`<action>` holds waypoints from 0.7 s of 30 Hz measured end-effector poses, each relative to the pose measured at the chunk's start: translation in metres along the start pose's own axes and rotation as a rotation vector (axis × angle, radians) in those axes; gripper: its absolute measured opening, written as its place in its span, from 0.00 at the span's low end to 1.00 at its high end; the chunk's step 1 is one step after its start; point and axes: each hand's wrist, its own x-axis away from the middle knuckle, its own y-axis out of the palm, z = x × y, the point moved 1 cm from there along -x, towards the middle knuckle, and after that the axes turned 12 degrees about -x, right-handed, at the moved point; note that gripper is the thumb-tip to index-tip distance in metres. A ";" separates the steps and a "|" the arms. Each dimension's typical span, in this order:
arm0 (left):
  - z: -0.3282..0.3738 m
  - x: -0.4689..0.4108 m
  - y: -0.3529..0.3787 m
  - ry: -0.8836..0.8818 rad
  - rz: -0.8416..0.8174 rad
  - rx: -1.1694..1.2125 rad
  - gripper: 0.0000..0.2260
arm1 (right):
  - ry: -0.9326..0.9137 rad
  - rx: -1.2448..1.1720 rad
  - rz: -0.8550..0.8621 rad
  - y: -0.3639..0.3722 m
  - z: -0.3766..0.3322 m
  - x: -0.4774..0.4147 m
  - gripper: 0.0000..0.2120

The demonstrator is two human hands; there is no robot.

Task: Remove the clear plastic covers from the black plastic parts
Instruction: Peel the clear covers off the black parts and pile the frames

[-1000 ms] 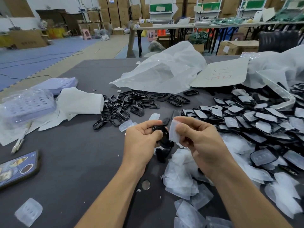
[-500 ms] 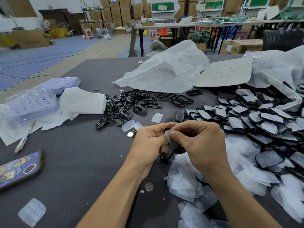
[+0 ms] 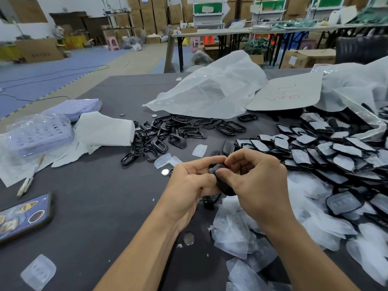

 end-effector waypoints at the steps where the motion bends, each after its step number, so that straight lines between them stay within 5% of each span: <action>1: -0.001 0.000 0.000 0.001 0.019 0.007 0.21 | 0.019 -0.010 -0.010 0.001 0.001 0.000 0.10; 9: -0.003 -0.003 0.002 0.035 0.153 0.055 0.23 | 0.112 -0.027 -0.052 0.004 0.009 0.000 0.10; 21: 0.002 0.005 0.001 0.040 0.227 -0.157 0.11 | 0.203 -0.203 -0.058 -0.001 0.008 -0.002 0.09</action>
